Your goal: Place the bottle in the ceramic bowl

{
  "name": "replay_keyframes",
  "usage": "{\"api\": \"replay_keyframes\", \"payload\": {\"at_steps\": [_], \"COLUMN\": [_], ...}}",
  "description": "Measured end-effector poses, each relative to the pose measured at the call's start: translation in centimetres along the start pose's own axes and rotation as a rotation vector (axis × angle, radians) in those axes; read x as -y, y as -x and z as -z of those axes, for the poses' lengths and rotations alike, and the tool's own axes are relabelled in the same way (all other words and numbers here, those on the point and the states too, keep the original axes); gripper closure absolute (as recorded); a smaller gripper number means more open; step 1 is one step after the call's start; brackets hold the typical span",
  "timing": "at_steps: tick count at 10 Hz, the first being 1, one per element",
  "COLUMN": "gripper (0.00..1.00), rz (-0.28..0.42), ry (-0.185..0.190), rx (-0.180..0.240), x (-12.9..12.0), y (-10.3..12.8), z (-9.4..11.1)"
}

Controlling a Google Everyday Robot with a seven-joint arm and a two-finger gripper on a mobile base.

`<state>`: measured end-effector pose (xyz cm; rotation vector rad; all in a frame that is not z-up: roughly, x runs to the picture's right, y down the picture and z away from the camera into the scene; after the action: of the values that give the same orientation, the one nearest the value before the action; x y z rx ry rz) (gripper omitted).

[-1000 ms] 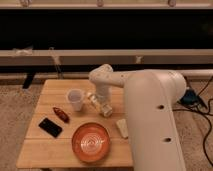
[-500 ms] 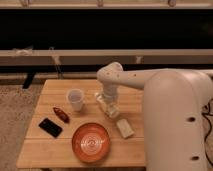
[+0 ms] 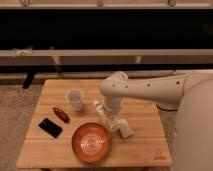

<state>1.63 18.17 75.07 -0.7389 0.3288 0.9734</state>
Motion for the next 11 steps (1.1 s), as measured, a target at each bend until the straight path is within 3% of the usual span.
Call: {"api": "replay_keyframes", "payload": {"at_steps": [3,7,11], "gripper": [0.57,0.22,0.20], "rz": [0.020,0.056,0.083], "ry": [0.046,0.098,0.089], "rx": [0.023,0.061,0.098], "x": [-6.5,-11.3,-12.1], "y": [-4.9,-7.8,-6.0], "z": [0.4,0.4,0.5]}}
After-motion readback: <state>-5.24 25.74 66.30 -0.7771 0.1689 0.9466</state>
